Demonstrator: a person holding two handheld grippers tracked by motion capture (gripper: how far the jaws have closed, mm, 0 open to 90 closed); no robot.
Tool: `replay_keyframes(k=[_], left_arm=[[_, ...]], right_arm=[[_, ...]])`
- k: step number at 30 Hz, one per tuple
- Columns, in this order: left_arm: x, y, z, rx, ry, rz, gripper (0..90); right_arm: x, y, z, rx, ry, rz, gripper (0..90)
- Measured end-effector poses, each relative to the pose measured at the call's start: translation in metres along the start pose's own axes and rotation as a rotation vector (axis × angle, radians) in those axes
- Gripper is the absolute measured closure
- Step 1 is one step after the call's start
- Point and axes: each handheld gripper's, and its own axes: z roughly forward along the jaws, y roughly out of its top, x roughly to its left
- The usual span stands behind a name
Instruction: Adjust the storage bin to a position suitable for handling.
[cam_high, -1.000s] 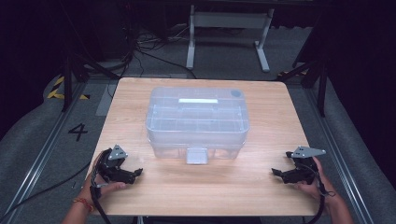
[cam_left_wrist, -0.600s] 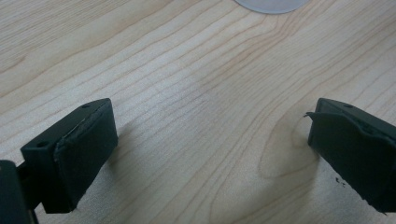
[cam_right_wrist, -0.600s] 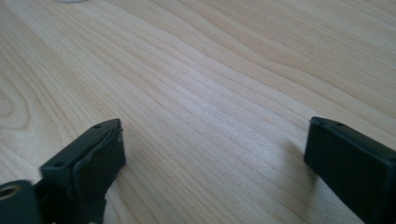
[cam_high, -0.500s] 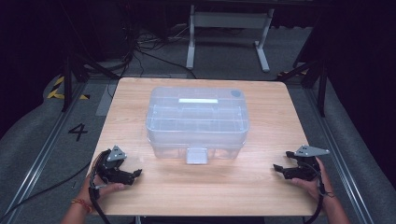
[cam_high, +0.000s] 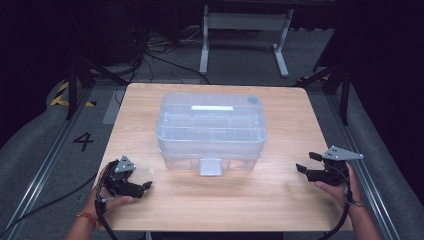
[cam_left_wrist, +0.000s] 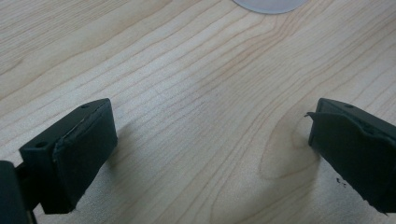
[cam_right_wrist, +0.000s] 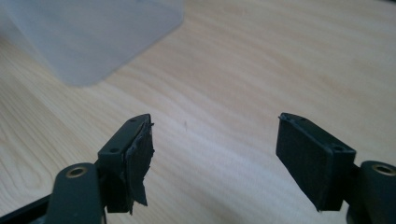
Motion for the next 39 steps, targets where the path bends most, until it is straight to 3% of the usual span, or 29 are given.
replay_keyframes(k=[8, 15, 23, 39], left_arm=[[-0.001, 0.000, 0.000, -0.001, 0.000, -0.008, 1.5], [-0.001, 0.000, 0.000, -0.001, 0.001, -0.009, 1.5], [0.000, 0.000, 0.000, -0.002, 0.004, -0.003, 1.5], [0.000, 0.000, 0.000, -0.002, 0.004, -0.003, 1.5]], right_arm=[[0.017, 0.051, -0.009, -0.056, -0.007, -0.095, 29.1], [0.024, 0.081, -0.010, -0.087, 0.012, -0.128, 29.3], [0.032, 0.108, -0.008, -0.129, 0.030, -0.151, 29.3], [0.049, 0.148, 0.011, -0.141, 0.061, -0.192, 29.5]])
